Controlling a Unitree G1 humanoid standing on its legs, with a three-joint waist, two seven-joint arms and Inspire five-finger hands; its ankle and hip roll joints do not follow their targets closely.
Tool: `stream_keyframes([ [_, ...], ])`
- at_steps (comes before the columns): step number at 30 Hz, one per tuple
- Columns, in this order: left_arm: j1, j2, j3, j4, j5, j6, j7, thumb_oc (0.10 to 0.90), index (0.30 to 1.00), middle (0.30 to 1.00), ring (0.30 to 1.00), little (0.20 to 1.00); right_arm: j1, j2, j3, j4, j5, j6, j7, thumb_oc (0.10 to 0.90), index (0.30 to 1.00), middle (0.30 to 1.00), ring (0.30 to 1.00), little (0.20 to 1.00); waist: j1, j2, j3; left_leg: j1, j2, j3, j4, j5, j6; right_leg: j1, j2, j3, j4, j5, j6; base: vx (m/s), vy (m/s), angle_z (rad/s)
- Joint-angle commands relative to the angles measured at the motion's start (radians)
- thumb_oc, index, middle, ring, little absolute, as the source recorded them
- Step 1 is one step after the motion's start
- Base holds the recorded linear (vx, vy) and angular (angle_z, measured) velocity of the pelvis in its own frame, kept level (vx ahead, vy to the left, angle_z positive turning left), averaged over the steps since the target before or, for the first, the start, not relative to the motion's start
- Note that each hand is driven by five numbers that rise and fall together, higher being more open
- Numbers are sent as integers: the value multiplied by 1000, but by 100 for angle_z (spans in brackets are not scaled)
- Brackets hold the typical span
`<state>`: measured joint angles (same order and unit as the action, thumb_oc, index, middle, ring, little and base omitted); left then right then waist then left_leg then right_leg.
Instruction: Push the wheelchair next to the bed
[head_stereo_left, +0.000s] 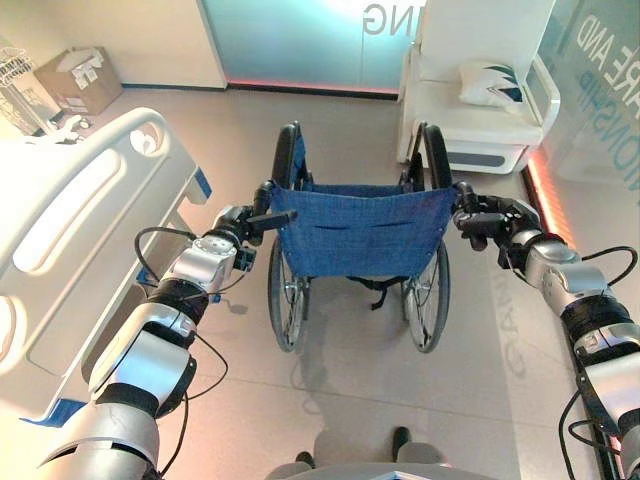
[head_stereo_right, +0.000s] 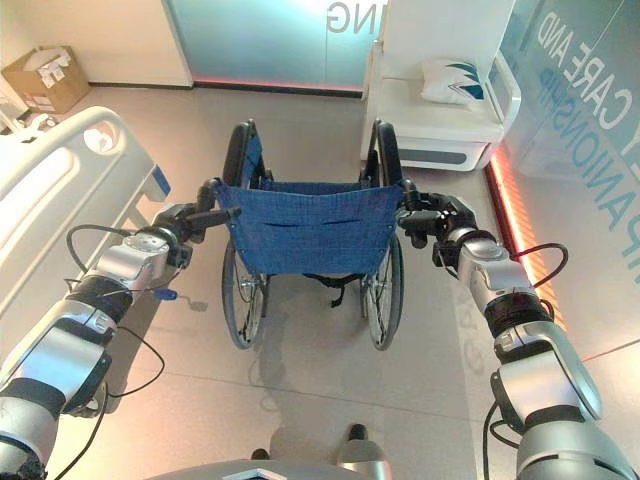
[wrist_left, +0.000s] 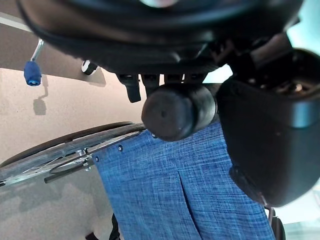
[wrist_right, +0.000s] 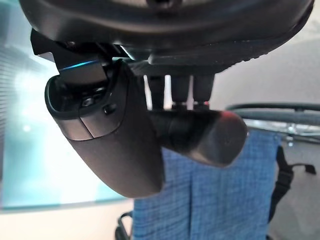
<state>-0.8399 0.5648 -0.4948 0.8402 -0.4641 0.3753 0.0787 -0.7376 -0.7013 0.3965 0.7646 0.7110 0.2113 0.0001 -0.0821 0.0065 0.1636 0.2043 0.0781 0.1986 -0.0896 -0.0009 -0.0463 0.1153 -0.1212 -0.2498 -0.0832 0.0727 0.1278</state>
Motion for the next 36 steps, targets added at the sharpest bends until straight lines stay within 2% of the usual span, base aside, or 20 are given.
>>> stream_keyframes([
  [1, -74, 22, -31, -20, 10, -132, -41, 800, 900, 900, 900, 900, -154, 96, 6, -108, 28, -191, 103, 400, 300, 300, 300, 300, 58, -16, -87, -79, -128, -15, 70, -60, 60, -28, 31, 28, 114, -81, -1, 0, 0, 0],
  [5, -63, 19, -35, -46, -12, -135, -77, 800, 900, 900, 900, 900, -143, 93, 11, -117, 23, -183, 114, 400, 300, 300, 300, 300, 60, -15, -86, -80, -128, -18, 67, -58, 59, -27, 31, 27, 111, -80, -1, -8, 0, 0],
  [10, -38, 37, -50, -125, -89, -125, -186, 800, 900, 900, 900, 900, -115, 68, 14, -151, 29, -174, 126, 400, 300, 300, 300, 300, 64, -12, -82, -77, -127, -22, 61, -54, 57, -24, 31, 21, 108, -77, 0, -45, 3, 1],
  [18, -3, 94, -18, -292, -200, -102, -226, 800, 900, 900, 900, 900, -50, 19, -11, -247, 56, -142, 203, 400, 300, 300, 300, 300, 62, -11, -83, -73, -124, -24, 51, -48, 53, -24, 33, 18, 109, -81, -1, -63, -2, 2],
  [21, 34, 138, 24, -420, -245, -76, -231, 800, 900, 900, 900, 900, 11, -3, -39, -337, 57, -125, 247, 400, 300, 300, 300, 300, 63, -10, -81, -73, -121, -21, 48, -47, 53, -24, 30, 10, 112, -84, 0, -74, -8, 5],
  [27, 157, 216, 132, -631, -277, -78, -258, 800, 900, 900, 900, 900, 161, -41, -128, -516, 70, -107, 311, 400, 300, 300, 300, 300, 63, -12, -79, -68, -117, -16, 41, -47, 56, -22, 29, 4, 116, -93, -1, -87, -6, 6],
  [36, 256, 254, 224, -758, -274, -132, -262, 800, 900, 900, 900, 900, 281, -59, -193, -646, 54, -95, 375, 400, 300, 300, 300, 300, 57, -13, -80, -57, -112, -11, 21, -39, 53, -18, 31, 6, 114, -94, 2, -59, 2, 0],
])
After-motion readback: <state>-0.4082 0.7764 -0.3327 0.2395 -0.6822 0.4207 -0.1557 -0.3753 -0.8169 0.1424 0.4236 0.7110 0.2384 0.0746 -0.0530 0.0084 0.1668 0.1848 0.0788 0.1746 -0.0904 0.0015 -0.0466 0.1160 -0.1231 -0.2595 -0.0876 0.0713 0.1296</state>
